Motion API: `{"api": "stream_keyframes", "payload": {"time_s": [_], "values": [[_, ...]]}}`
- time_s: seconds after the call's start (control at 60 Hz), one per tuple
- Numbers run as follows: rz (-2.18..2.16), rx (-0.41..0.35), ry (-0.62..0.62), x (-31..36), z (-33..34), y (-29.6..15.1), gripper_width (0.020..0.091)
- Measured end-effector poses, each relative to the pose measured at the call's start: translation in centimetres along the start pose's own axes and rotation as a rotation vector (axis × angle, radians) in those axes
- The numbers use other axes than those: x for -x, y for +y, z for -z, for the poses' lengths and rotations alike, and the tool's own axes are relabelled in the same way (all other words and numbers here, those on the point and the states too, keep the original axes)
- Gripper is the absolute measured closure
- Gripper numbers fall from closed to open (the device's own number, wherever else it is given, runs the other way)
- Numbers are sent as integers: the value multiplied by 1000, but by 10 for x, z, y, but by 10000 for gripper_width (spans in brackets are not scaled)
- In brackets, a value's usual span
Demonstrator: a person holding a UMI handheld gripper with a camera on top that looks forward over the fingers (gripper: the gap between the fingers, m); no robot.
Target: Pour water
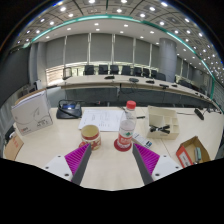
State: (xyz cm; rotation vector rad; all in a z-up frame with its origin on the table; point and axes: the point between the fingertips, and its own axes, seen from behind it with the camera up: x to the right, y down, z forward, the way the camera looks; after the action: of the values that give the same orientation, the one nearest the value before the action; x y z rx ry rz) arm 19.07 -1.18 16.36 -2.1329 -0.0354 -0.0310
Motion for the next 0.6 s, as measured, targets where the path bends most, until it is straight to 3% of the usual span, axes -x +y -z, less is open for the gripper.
{"api": "stream_keyframes", "payload": {"time_s": [0.083, 0.3, 0.6], "values": [[-7, 40, 17, 21, 56, 11, 246], [-3, 60, 45, 68, 176, 33, 246], [-34, 104, 62, 91, 230, 59, 248]]}}
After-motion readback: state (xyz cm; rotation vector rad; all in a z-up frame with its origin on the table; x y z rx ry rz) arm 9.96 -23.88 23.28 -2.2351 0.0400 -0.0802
